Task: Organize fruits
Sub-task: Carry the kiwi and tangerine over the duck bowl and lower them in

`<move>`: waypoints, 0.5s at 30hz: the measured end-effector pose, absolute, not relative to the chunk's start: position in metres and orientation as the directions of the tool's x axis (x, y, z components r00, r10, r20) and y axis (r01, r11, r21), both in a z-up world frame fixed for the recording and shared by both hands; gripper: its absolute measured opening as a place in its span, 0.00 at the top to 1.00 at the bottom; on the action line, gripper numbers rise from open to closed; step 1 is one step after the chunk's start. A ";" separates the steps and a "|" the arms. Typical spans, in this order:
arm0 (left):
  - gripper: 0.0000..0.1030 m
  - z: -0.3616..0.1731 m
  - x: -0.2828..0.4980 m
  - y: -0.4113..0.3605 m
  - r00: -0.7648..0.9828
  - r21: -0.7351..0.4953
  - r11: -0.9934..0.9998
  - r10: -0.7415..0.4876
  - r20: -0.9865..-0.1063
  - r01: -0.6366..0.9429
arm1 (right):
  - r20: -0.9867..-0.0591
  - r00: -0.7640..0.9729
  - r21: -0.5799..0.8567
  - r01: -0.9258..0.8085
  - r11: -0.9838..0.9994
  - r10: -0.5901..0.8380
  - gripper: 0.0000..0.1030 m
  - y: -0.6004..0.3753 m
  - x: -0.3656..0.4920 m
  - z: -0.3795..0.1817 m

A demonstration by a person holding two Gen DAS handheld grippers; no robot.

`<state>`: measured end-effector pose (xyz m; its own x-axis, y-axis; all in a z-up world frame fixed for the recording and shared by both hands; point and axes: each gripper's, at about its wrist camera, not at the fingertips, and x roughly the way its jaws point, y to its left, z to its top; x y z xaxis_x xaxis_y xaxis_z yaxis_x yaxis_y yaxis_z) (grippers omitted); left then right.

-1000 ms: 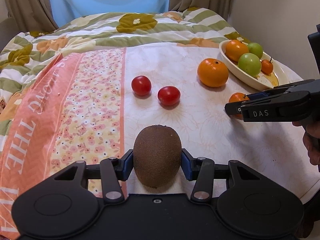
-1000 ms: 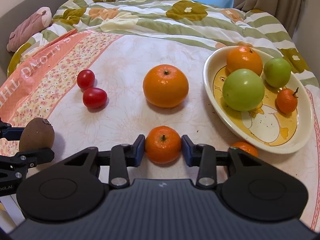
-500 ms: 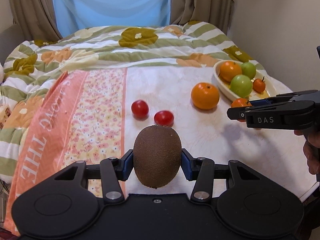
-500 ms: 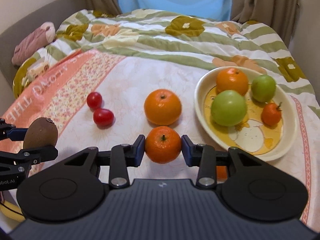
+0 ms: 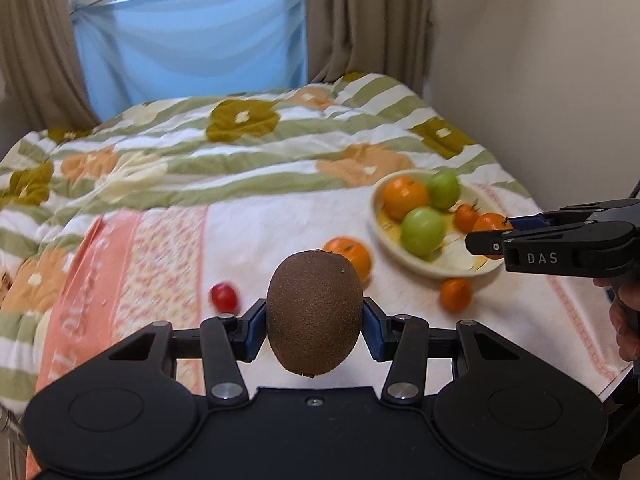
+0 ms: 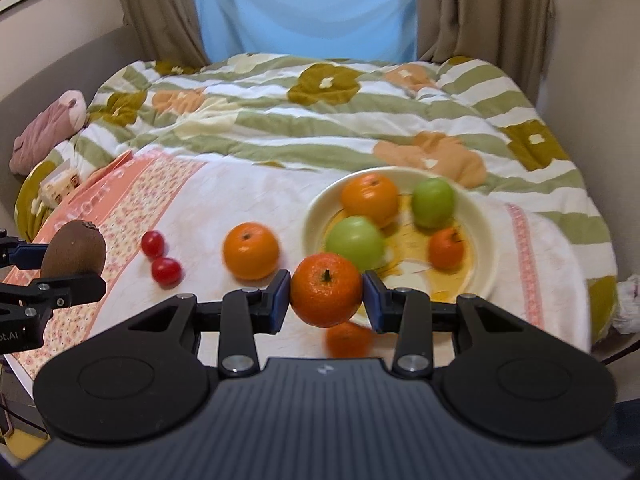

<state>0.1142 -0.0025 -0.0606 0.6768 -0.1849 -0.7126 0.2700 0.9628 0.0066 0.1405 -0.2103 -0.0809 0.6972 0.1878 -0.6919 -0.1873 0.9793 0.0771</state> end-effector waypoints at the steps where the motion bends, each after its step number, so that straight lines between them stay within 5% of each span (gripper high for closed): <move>1: 0.49 -0.058 0.116 -0.009 0.679 0.007 0.960 -0.193 -0.708 0.280 | -0.690 0.700 0.075 -0.184 0.980 0.185 0.48 -0.217 0.141 -0.079; 15: 0.49 -0.067 0.159 -0.106 0.650 0.003 0.918 -0.279 -0.707 0.397 | -0.690 0.707 0.048 -0.171 0.984 0.157 0.48 -0.298 0.166 -0.073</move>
<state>0.1586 -0.1061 -0.0670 0.6498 -0.2787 -0.7072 0.3967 0.9179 0.0028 0.1662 -0.2975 -0.0726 0.7066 0.1568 -0.6901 -0.1711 0.9841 0.0483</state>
